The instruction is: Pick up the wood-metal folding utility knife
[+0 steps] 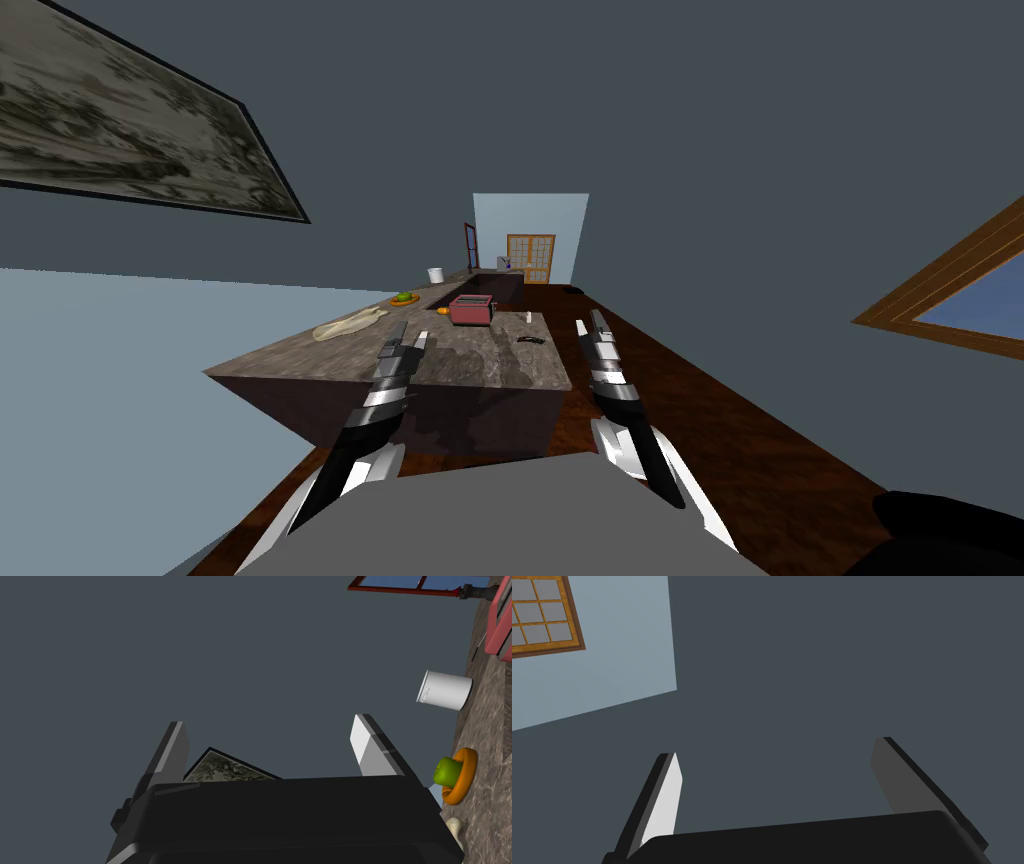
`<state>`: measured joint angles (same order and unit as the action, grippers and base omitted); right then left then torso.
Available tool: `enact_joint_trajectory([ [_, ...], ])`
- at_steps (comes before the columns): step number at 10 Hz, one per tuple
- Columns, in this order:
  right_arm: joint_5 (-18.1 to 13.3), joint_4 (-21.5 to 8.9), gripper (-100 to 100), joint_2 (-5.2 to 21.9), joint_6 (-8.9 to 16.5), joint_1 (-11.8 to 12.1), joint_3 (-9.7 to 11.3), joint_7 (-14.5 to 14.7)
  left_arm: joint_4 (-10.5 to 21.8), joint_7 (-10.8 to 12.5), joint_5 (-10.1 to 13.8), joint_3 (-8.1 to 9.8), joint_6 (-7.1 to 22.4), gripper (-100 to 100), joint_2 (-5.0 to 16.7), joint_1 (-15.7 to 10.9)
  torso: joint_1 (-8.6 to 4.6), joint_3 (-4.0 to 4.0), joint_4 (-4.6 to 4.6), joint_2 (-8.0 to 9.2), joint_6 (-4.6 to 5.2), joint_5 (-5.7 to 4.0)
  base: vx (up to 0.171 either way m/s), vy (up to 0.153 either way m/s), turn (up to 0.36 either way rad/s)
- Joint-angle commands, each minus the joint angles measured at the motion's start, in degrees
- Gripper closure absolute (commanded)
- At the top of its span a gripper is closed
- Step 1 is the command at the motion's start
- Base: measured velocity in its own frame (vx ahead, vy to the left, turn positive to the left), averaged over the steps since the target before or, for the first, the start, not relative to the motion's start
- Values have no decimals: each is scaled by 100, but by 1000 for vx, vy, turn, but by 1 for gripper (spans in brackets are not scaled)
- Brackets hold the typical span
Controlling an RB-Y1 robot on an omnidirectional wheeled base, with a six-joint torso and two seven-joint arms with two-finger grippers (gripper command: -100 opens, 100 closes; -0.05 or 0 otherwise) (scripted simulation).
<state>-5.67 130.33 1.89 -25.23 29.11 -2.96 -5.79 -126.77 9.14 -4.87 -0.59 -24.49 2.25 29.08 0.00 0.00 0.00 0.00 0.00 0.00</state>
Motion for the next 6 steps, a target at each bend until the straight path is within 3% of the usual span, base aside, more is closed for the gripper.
enact_joint_trajectory([
  [1, -79, -63, -100, 275, -79, -54, -55, 41, 0, 0, 0, 0, 0, 0, 0, 0, 0, 0, 0, 0, 0, 0, -48, -22, 99],
  [6, -329, -337, -100, 1025, -292, -209, -240, 166, 0, 0, 0, 1, 0, 0, 1, -1, -40, 23, 9, 39, -1, -9, -90, -72, 102],
])
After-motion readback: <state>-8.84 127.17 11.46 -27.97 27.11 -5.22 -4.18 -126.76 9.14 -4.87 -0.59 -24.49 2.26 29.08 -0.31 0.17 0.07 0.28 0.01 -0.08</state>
